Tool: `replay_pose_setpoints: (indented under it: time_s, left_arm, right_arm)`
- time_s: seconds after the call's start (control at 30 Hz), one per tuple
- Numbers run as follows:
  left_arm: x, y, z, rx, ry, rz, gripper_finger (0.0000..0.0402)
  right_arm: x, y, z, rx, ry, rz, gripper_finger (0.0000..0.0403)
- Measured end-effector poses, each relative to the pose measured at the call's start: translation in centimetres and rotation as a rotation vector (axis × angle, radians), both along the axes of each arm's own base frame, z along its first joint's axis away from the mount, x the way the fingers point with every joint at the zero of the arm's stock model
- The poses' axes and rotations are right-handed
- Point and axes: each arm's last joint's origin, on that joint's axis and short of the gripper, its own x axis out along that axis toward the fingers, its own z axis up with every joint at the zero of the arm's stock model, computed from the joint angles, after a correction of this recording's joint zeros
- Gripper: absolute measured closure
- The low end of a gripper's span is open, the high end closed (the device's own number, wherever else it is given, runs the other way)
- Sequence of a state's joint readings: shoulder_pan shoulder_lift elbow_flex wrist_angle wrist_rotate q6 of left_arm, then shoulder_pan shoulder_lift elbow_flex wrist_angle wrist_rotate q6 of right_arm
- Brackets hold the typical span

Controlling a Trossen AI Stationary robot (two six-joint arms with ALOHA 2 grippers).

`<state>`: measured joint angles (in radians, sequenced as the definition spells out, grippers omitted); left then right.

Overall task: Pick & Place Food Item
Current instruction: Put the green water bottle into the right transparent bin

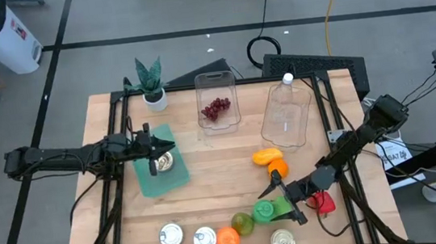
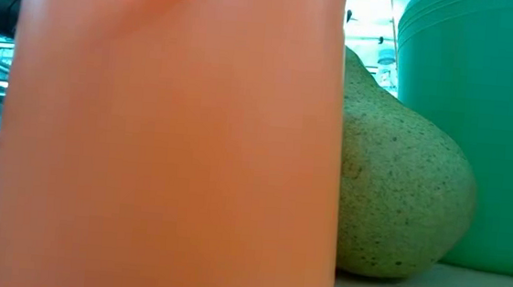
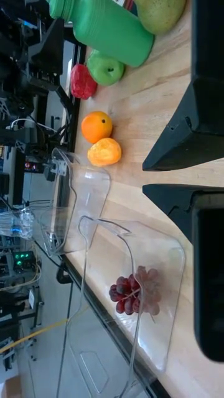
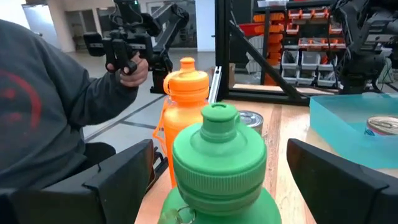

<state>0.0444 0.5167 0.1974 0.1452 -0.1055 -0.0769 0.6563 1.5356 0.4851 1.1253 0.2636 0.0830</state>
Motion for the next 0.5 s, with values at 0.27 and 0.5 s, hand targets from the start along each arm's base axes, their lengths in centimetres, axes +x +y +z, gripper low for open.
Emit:
replay_pose_setpoints:
  time_s: [0.27, 0.5]
  left_arm:
    - [0.0, 0.0, 0.0, 0.003, 0.001, 0.0, 0.035]
    - [0.0, 0.0, 0.0, 0.002, 0.0, 0.0, 0.035]
  right_arm:
    - [0.36, 0.14, 0.1, -0.02, 0.018, -0.025, 0.0046]
    - [0.56, -0.14, -0.06, -0.017, 0.036, -0.038, 0.0046]
